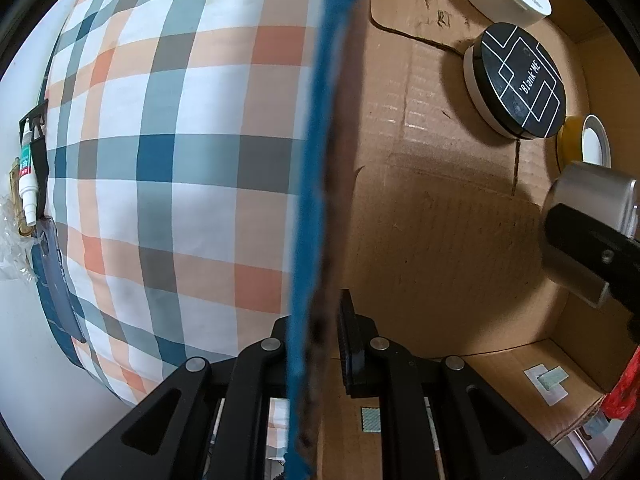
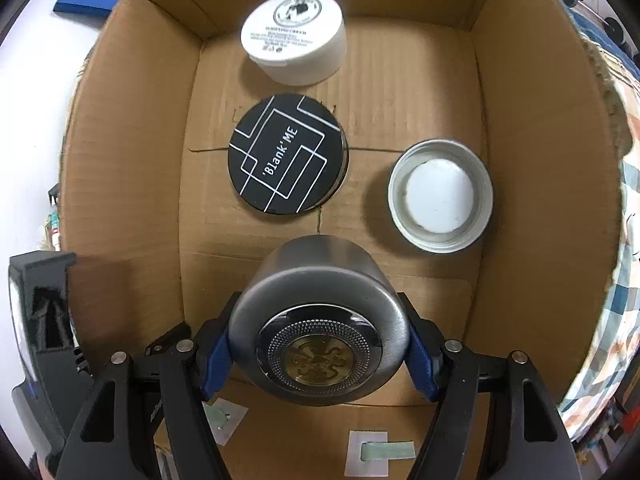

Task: Organize rigid objects
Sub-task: 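Lift the silver puck light and carry it over the box, then lower the puck light beside the compact and open the right gripper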

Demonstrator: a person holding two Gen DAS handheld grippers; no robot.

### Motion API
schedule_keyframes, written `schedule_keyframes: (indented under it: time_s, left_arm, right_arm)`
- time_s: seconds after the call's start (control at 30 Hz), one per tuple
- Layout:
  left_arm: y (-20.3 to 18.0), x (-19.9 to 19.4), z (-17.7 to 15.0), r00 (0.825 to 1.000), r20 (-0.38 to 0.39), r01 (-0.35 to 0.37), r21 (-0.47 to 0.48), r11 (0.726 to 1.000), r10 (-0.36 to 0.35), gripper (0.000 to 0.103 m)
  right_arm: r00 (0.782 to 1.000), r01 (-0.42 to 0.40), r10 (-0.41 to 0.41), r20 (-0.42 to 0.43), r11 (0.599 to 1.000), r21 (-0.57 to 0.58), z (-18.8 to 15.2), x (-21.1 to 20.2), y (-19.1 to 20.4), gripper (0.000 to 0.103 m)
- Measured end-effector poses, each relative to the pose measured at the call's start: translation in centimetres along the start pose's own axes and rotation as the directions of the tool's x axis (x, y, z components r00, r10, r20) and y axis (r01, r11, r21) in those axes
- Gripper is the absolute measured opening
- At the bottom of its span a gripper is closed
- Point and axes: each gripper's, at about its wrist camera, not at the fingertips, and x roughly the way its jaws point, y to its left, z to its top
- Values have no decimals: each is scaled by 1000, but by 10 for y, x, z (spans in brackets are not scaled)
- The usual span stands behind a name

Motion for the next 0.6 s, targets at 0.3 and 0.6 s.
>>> schedule_keyframes:
  time_s: [0.3,0.6]
  left_arm:
    - [0,6,-2,1000,0,-5,3,1000,5,10]
    - [-6,7,0,1000,-3,-14,11,1000,14,10]
  right_arm:
    - [999,29,-28,-33,1000,4,1,14,5,75]
    - [1000,28,-28,7,1000,-9,5,-7,12,90]
